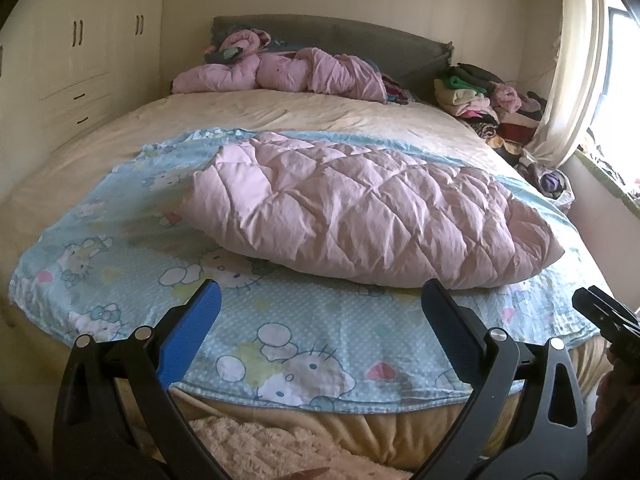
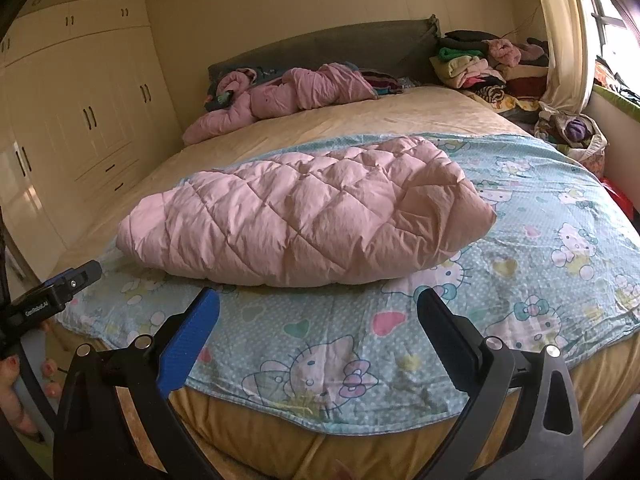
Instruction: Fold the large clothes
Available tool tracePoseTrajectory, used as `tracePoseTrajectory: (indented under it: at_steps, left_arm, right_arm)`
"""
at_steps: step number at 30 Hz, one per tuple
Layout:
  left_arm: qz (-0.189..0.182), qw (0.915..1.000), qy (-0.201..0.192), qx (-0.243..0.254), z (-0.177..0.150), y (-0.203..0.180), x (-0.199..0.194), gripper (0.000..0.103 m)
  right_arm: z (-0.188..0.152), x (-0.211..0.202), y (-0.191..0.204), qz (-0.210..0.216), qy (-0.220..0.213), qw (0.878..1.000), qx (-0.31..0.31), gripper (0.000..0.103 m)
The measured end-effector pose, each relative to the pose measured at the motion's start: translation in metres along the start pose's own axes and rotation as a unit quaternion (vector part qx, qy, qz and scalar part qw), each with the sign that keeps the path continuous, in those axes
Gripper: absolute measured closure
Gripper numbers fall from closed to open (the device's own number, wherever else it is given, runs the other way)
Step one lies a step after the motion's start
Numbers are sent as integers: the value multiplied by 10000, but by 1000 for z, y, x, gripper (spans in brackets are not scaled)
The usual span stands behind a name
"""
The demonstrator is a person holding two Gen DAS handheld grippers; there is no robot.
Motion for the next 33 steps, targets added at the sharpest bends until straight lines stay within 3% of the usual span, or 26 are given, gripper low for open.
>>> tracePoseTrajectory:
  at_steps: [33]
  left_arm:
    - [145,9999,58,-25,-3,5,2,9]
  right_arm:
    - [0,-2,2,-23,-62,10000,-3,4]
Point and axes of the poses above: each gripper's, at about its wrist camera, not at the fingertips, and x roughly the way its jaws point, y to its left, z to its top, the point moved 10 cm from there along x, roughly the way its jaws point, and after that the axes turned 9 degrees about y, right-handed, at the moved point
